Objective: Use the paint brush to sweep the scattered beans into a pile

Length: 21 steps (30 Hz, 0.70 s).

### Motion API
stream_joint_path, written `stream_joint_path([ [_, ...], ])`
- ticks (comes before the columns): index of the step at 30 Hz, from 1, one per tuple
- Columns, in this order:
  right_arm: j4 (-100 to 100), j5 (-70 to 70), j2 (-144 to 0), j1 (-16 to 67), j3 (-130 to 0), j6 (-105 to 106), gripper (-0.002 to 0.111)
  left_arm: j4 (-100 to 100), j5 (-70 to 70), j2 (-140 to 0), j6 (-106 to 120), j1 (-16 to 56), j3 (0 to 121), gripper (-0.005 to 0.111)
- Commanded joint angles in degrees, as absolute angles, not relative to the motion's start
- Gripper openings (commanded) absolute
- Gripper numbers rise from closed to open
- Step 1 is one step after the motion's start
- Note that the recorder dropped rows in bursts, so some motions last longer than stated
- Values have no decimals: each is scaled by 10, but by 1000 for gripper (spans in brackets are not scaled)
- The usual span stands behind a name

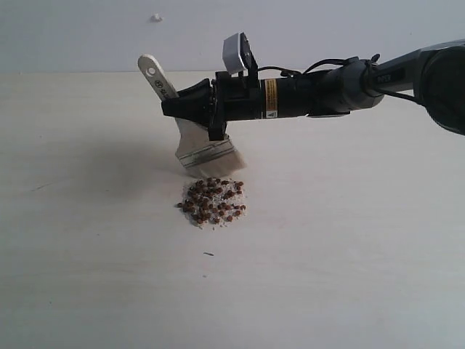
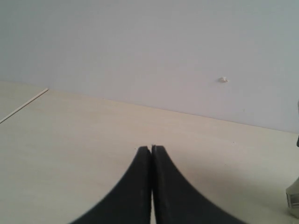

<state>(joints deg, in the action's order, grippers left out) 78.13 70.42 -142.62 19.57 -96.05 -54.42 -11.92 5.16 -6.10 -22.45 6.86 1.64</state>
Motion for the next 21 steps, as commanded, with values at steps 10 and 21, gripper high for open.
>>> stream_joint_path([
  [10, 714, 700, -1419, 192, -959, -401, 0, -116, 51, -59, -226, 71, 14, 0],
  [21, 747, 700, -1419, 196, -959, -438, 0, -116, 51, -59, -226, 71, 14, 0],
])
